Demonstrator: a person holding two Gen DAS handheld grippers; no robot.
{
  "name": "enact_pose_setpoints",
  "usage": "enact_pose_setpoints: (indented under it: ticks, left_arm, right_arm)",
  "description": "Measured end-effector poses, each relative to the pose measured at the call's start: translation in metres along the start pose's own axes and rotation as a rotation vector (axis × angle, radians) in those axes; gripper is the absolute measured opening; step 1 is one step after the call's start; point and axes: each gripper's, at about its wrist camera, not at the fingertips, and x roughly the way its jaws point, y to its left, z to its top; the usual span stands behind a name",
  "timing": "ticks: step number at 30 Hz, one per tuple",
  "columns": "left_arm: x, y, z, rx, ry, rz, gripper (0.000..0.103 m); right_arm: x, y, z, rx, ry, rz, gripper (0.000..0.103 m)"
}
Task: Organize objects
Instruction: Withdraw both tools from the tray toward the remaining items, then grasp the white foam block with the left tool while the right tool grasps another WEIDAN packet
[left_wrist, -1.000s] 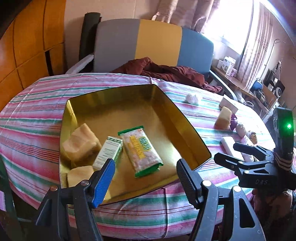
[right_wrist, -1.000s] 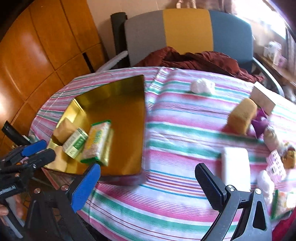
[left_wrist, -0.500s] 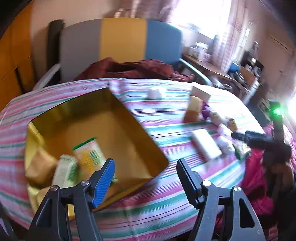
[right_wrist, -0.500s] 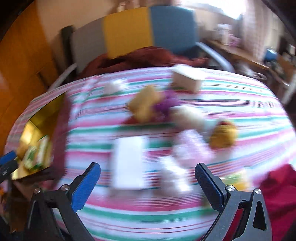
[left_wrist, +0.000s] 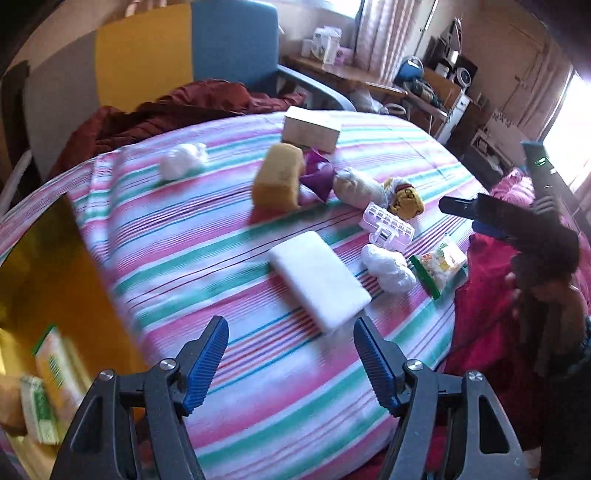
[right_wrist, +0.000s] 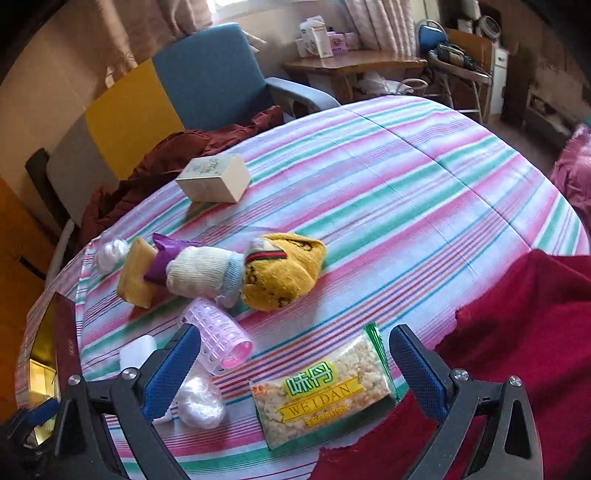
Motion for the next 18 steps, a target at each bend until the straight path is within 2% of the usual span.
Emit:
enact_pose_setpoints:
  ticks: [2,5,8,10,15,18]
  left_arm:
    - [0.014,-0.008,0.009,-0.002,0.017,-0.005,0.074]
    - [0.031,-0.015,0.021,-0.009,0.034,-0.01,0.081]
    - [0.054,-0.019,0.031,-0.036,0.072,0.018,0.082]
    - [0.065,-0.019,0.035,-0.065,0.096,0.01,0.082]
    - [0.093,-0.014,0.042,-0.152,0.15,0.028,0.082]
    - [0.103,-0.014,0.043,-0.148,0.144,0.044,0.082]
  right_arm:
    - [0.004,0.001,0.0,-0.005,0.01,0.013,0.103]
    - [0.002,0.005,-0.002,-0.024,0.014,0.027,0.103]
    - [0.0,0.01,-0.003,-0.044,0.002,0.028,0.103]
    - [-0.002,0.01,-0.002,-0.044,-0.007,0.029,0.103]
    - [-0.005,0.001,0.002,-0.003,-0.023,0.027,0.103]
    - [-0.003,-0.003,0.003,0.012,-0.018,0.026,0.103]
